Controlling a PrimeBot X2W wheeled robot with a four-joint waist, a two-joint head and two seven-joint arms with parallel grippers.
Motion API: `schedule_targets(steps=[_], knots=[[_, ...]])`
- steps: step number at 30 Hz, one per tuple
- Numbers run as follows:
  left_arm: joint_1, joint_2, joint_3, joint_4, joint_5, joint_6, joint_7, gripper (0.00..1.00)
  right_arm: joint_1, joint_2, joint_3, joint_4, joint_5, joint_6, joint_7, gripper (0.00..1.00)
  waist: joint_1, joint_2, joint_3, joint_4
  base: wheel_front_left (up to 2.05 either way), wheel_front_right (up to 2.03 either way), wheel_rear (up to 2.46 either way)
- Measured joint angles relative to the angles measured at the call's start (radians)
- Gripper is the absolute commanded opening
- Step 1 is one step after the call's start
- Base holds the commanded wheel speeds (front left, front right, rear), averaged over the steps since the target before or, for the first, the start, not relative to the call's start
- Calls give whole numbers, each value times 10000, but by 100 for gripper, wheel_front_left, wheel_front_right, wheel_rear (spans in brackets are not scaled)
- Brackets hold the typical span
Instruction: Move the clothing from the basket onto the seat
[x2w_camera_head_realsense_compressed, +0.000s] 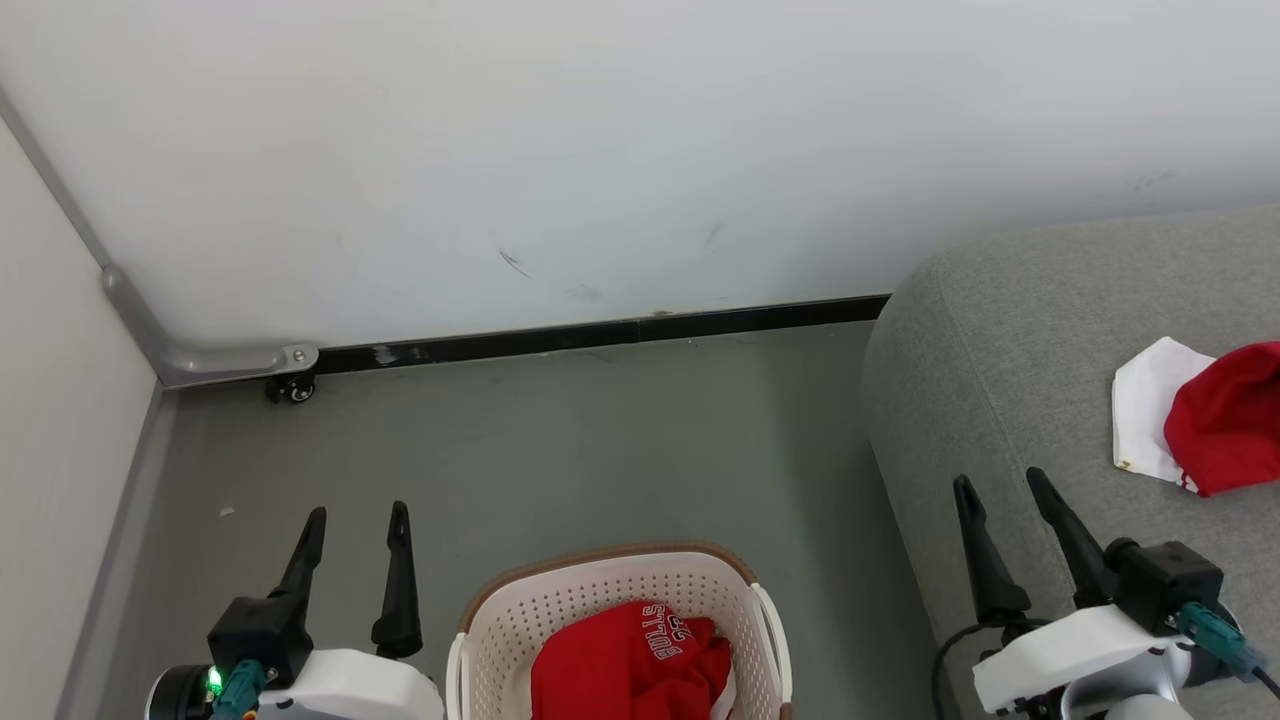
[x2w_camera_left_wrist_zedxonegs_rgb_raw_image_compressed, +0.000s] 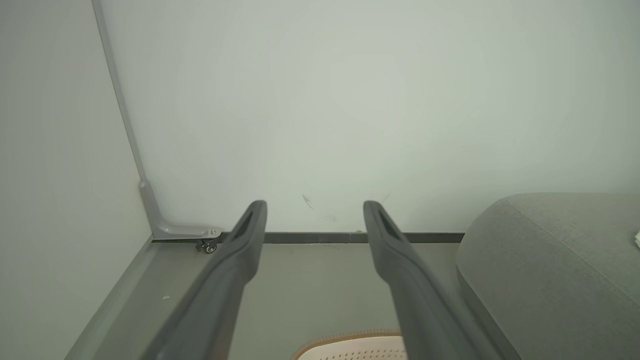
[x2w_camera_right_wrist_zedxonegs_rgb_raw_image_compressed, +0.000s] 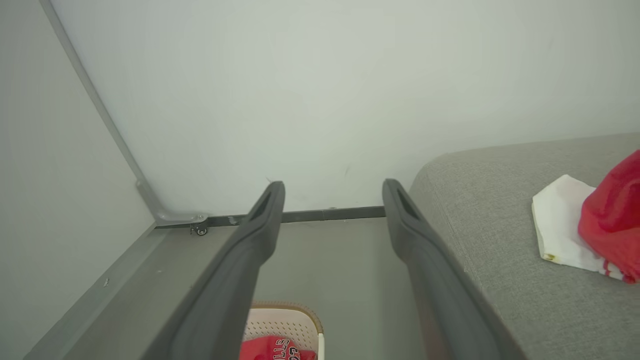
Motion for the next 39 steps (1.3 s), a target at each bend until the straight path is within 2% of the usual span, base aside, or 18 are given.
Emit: schedule_targets(steps=[32,39], knots=[[31,13,-36,-151,163,-90,0,100,794,232,-631,-1870,-401,0,633,100,0,0,686,-318,0,0,0],[-138,234,-130,-79,364,-104,0,100,787,276,-905,-2364,-483,0,671,100,0,0,1069,-418,0,0,0]])
